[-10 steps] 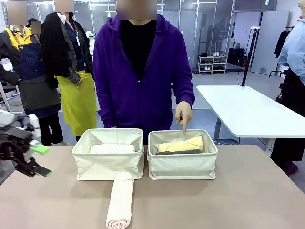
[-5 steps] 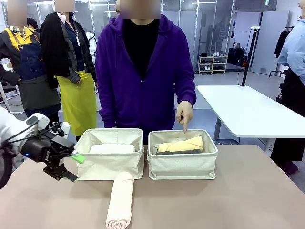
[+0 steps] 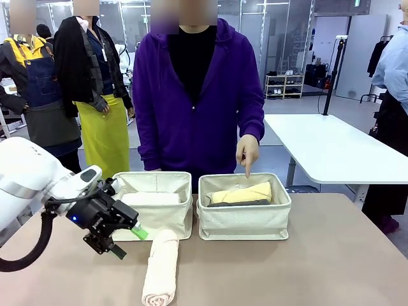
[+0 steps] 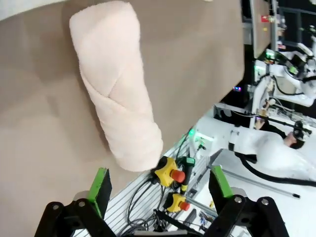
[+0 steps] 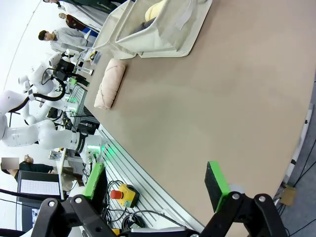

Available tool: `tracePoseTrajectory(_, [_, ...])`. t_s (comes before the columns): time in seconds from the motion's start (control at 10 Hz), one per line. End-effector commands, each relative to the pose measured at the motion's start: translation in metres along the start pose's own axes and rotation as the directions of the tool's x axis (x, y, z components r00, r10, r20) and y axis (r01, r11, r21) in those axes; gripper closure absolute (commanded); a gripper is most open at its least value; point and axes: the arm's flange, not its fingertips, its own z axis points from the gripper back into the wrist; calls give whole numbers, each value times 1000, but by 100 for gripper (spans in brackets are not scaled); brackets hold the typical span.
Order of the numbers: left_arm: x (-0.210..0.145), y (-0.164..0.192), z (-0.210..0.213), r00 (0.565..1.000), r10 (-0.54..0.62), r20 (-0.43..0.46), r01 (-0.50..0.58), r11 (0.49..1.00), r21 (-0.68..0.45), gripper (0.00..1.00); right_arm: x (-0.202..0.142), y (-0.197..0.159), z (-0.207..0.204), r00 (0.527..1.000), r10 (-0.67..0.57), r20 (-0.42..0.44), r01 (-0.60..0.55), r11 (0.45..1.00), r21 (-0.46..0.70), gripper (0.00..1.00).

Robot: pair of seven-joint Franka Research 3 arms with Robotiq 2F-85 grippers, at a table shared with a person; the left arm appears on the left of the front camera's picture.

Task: Divide the towels into two baskets.
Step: Pick up one hotel-folded towel from the bottom of the table and place it in the Fabric basket indicated by the person.

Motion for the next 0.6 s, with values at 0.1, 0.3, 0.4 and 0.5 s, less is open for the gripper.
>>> tracePoseTrajectory(0.1, [-2,10,-24,997,59,58,-61,997,35,0,-2,3,1,1000,9,7,-9,1000,10,0])
tracePoseTrajectory(0.3, [-6,19,-43,995,77,70,-80,996,42,0,-2,3,1,1000,9,7,-9,1000,10,0])
tracePoseTrajectory(0.4, [-5,22,-52,993,86,86,-90,995,46,0,-2,3,1,1000,9,7,-9,1000,10,0])
tracePoseTrajectory(0.5, [-3,22,-59,992,88,87,-93,994,58,0,-2,3,1,1000,9,7,-9,1000,10,0])
